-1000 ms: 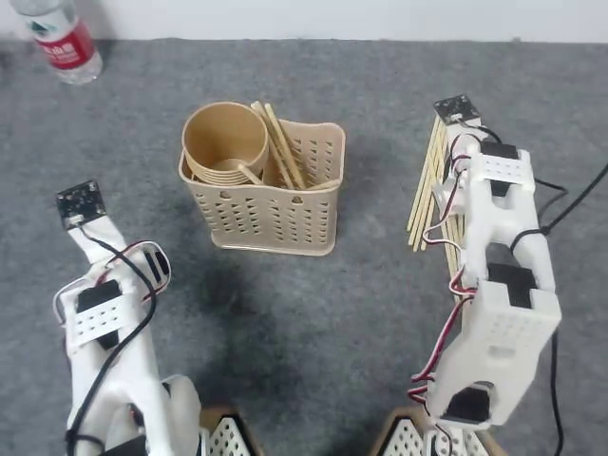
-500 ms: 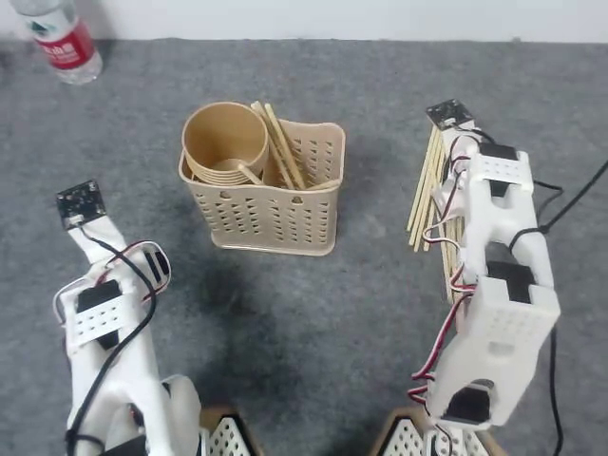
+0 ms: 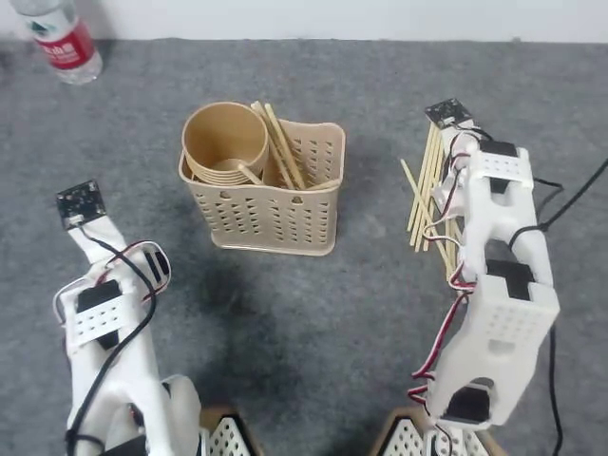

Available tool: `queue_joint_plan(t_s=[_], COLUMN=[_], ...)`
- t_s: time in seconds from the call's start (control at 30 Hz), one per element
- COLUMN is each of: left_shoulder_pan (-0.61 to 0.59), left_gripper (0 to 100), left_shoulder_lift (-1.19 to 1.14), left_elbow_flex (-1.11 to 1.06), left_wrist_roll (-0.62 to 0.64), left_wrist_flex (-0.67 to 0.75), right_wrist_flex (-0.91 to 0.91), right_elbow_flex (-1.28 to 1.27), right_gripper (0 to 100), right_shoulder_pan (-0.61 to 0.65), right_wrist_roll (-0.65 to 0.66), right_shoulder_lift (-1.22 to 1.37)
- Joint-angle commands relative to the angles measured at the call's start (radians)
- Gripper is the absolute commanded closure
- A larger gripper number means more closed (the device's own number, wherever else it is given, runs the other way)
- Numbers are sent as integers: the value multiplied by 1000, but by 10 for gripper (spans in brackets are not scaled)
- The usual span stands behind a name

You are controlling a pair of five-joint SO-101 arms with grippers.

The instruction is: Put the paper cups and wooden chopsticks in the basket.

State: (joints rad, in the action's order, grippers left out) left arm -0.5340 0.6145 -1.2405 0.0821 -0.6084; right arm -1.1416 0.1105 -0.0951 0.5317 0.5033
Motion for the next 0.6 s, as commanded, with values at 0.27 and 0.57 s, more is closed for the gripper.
queue_joint_plan(t_s=[0.27, 0.57], left_shoulder_pan=[9, 9], left_gripper=[808, 808], left_shoulder_lift=[3, 3], left_elbow_flex=[5, 5], left_wrist_roll=[8, 8], left_wrist_flex=[20, 20], right_wrist_flex=[-466, -661], right_elbow_flex=[546, 937], right_gripper=[992, 992], right_shoulder_pan=[-16, 68], right_wrist_roll=[6, -247], right_shoulder_lift=[-15, -58])
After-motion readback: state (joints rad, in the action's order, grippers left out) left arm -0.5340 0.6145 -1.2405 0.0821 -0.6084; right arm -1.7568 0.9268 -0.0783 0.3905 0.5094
